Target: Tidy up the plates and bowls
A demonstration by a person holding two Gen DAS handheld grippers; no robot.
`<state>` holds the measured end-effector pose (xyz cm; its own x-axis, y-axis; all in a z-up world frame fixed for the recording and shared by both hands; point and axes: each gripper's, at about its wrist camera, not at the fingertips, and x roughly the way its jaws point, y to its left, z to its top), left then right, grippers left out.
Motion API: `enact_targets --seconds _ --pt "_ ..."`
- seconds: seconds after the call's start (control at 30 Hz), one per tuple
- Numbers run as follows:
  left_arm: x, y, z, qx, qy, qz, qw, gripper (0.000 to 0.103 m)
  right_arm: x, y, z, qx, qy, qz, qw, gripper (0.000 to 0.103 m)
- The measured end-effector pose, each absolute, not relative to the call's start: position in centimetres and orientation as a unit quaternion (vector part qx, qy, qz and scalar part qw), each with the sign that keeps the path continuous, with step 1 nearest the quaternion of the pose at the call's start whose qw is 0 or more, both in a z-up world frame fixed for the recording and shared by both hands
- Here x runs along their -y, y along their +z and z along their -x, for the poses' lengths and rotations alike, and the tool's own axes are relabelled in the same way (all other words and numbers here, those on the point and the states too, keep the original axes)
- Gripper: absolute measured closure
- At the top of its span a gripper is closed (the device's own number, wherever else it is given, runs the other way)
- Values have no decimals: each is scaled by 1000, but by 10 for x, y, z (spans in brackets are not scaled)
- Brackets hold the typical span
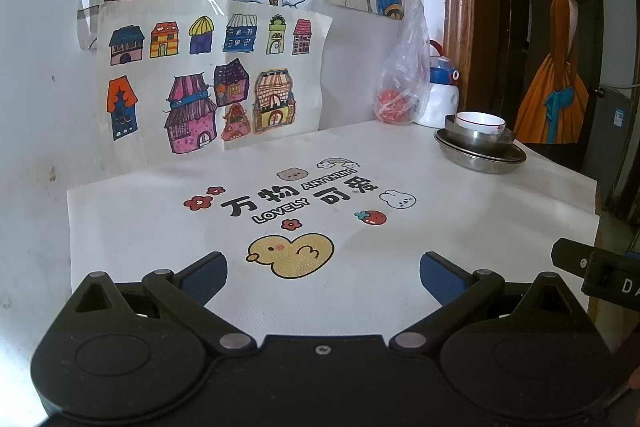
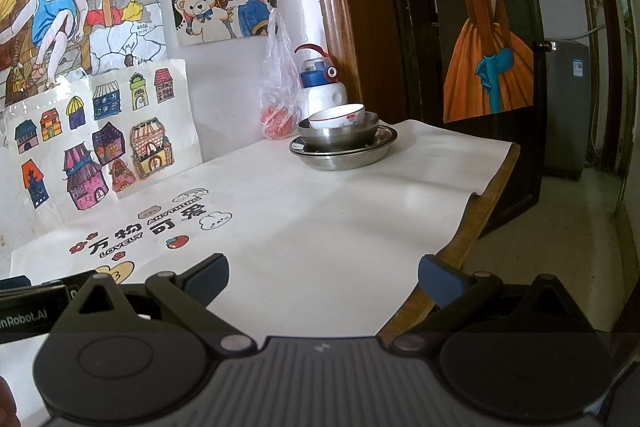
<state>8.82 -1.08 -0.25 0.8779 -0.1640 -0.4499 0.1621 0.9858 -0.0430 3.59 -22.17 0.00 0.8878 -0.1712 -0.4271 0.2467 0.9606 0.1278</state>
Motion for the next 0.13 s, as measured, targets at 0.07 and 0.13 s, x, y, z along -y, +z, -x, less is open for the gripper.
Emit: enact_targets --seconds 0.07,0.13 --pt "11 -3 -88 -233 -83 1 969 1 222 0 -36 -211 -108 -90 967 0" --pt "11 -3 -88 -233 -84 1 969 1 222 -1 -37 -212 -108 -90 967 0"
